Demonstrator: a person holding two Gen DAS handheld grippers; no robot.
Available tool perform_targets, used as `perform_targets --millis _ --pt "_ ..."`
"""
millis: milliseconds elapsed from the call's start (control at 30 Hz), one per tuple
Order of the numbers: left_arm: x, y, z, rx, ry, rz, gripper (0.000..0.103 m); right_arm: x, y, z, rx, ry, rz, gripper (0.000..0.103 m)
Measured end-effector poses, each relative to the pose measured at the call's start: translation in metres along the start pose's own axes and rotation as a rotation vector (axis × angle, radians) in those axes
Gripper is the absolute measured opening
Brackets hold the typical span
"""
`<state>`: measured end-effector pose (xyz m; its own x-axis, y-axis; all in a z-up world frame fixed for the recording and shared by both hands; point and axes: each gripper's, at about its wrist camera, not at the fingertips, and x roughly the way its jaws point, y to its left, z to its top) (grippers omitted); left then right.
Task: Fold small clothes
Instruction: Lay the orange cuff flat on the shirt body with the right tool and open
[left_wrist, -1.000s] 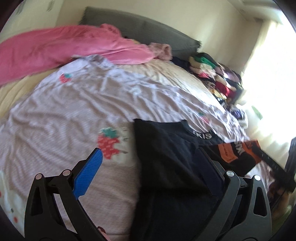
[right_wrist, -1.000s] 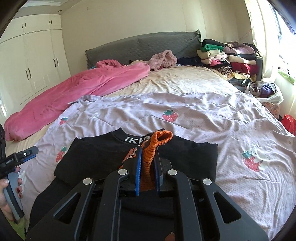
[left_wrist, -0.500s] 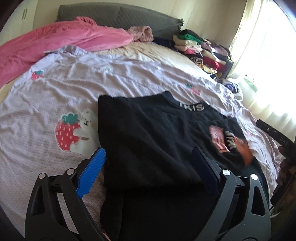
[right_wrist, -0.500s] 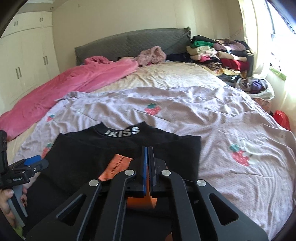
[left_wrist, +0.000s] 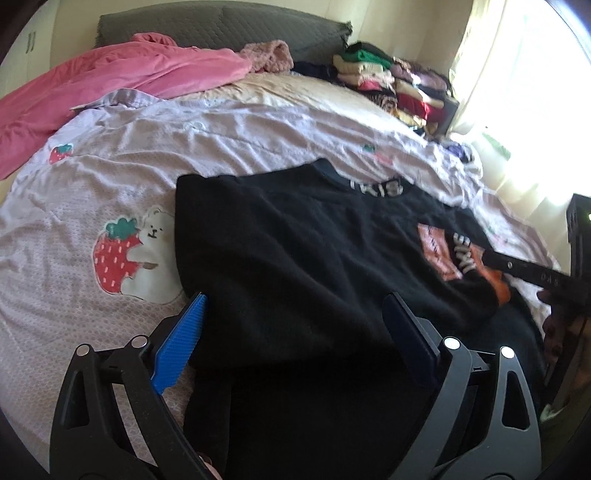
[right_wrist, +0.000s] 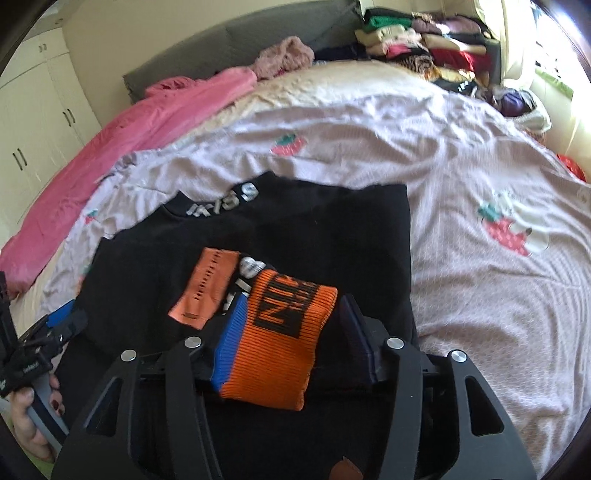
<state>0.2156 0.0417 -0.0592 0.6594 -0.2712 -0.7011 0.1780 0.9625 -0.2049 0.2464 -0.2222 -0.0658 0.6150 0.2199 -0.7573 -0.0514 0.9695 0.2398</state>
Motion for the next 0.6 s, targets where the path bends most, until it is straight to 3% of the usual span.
perform_targets --millis 67,133,200,400,567,600 --pt "0.001 -0.001 -0.001 0.008 0.004 0.006 0.087 0.009 -0.002 -0.003 0.005 0.022 0.009 0.049" --pt "0.001 -0.001 -0.001 0.006 0.003 0.006 0.087 0.011 0.0 -0.005 -0.008 0.014 0.017 0.02" --pt "0.001 -0.001 -0.001 0.004 0.002 0.005 0.087 0.005 0.006 -0.006 -0.031 -0.017 0.007 0.008" --pt "-0.008 -0.004 -0.001 -0.004 -0.043 -0.029 0.087 -0.024 0.02 -0.001 -0.136 -0.145 -0.1 0.006" --pt "0.005 -0.01 -0.007 0.037 0.013 -0.009 0.087 -0.009 0.01 -0.001 -0.139 -0.092 -0.134 0.01" --pt "0.007 -0.011 -0.008 0.043 0.017 -0.001 0.087 -0.004 0.007 -0.003 -0.131 -0.073 -0.151 0.017"
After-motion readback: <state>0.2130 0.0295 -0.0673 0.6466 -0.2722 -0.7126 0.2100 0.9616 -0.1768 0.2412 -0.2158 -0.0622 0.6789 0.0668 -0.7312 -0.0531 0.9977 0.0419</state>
